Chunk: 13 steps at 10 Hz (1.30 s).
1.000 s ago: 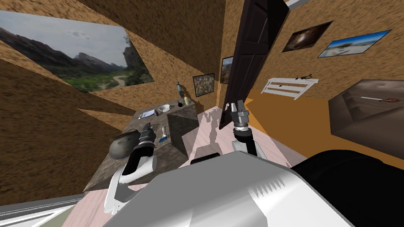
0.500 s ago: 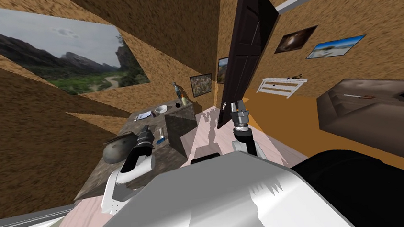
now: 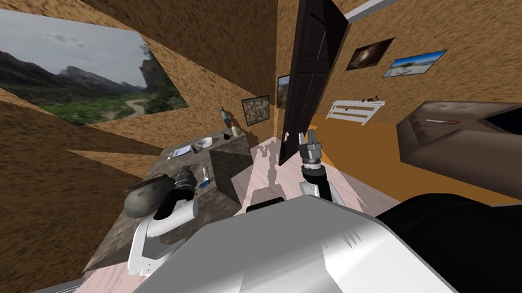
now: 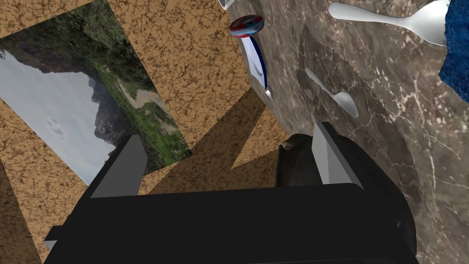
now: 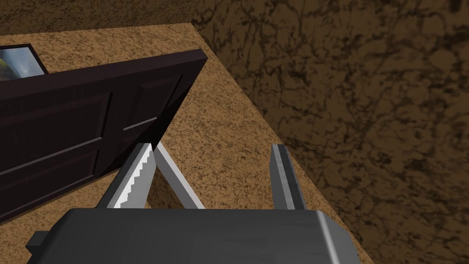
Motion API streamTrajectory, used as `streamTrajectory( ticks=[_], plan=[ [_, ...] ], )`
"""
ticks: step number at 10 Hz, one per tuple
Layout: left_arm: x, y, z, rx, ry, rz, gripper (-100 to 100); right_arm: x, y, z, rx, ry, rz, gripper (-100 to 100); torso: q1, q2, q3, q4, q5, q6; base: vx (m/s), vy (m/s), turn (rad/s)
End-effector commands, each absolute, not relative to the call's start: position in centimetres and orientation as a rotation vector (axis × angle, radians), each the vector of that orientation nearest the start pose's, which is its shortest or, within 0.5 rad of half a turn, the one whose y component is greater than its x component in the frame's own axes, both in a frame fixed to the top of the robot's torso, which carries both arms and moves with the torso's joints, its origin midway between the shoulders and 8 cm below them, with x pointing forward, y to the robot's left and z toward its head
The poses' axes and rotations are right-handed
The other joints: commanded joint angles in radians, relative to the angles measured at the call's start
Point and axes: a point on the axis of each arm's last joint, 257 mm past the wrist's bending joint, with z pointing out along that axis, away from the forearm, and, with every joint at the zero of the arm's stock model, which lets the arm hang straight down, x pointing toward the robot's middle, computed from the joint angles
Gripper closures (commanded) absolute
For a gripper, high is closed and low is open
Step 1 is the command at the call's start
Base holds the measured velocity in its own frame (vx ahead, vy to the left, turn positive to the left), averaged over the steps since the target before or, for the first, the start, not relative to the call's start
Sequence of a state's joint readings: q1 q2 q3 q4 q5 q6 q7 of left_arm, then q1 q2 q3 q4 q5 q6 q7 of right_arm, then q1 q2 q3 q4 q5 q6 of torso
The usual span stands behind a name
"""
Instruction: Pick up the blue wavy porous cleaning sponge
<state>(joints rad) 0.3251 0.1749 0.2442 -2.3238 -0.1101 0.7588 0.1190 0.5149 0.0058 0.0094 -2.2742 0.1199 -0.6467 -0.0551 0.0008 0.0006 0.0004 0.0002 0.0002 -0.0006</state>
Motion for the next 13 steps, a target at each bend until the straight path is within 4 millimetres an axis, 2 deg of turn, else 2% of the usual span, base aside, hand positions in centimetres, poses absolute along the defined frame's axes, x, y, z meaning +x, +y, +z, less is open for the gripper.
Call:
streamTrajectory(
  ticks=[1, 2, 4, 5, 7, 8, 13],
  plan=[
    [40.2, 43.1, -16.1, -1.458, 1.18, -0.611, -100, 32.1, -25.5, 4.2, 0.5, 0.586, 1.318, 0, 0.0, 0.0, 0.0, 0.0, 0.0, 0.0, 0.0, 0.0, 0.0],
    [39.9, 44.2, -16.5, -1.492, 1.169, -0.579, -100, 32.1, -25.5, 4.2, 0.5, 0.586, 1.318, 0, 0.0, 0.0, 0.0, 0.0, 0.0, 0.0, -0.006, -0.001, -0.158],
    [39.5, 44.3, -17.3, -1.522, 1.181, -0.558, -100, 32.1, -25.5, 4.2, 0.5, 0.586, 1.318, 0, 0.0, 0.0, 0.0, 0.0, 0.0, 0.0, -0.005, 0.005, -0.028],
    [39.1, 45.4, -17.6, -1.554, 1.167, -0.528, -100, 32.1, -25.6, 4.2, 0.5, 0.586, 1.318, 0, 0.0, 0.0, 0.0, 0.0, 0.0, 0.0, -0.005, 0.002, -0.145],
    [38.7, 45.5, -18.4, -1.587, 1.179, -0.505, -100, 32.1, -25.5, 4.2, 0.5, 0.586, 1.318, 0, 0.0, 0.0, 0.0, 0.0, 0.0, 0.0, -0.004, 0.007, -0.035],
    [38.2, 46.5, -18.8, -1.622, 1.164, -0.474, -100, 32.1, -25.6, 4.2, 0.5, 0.586, 1.318, 0, 0.0, 0.0, 0.0, 0.0, 0.0, 0.0, -0.001, 0.004, -0.142],
    [36.7, 47.6, -20.7, -1.717, 1.169, -0.4, -100, 32.1, -25.6, 4.2, 0.5, 0.586, 1.318, 0, 0.001, -0.001, 0.0, 0.0, 0.0, 0.0, -0.001, 0.009, -0.055]
  ],
)
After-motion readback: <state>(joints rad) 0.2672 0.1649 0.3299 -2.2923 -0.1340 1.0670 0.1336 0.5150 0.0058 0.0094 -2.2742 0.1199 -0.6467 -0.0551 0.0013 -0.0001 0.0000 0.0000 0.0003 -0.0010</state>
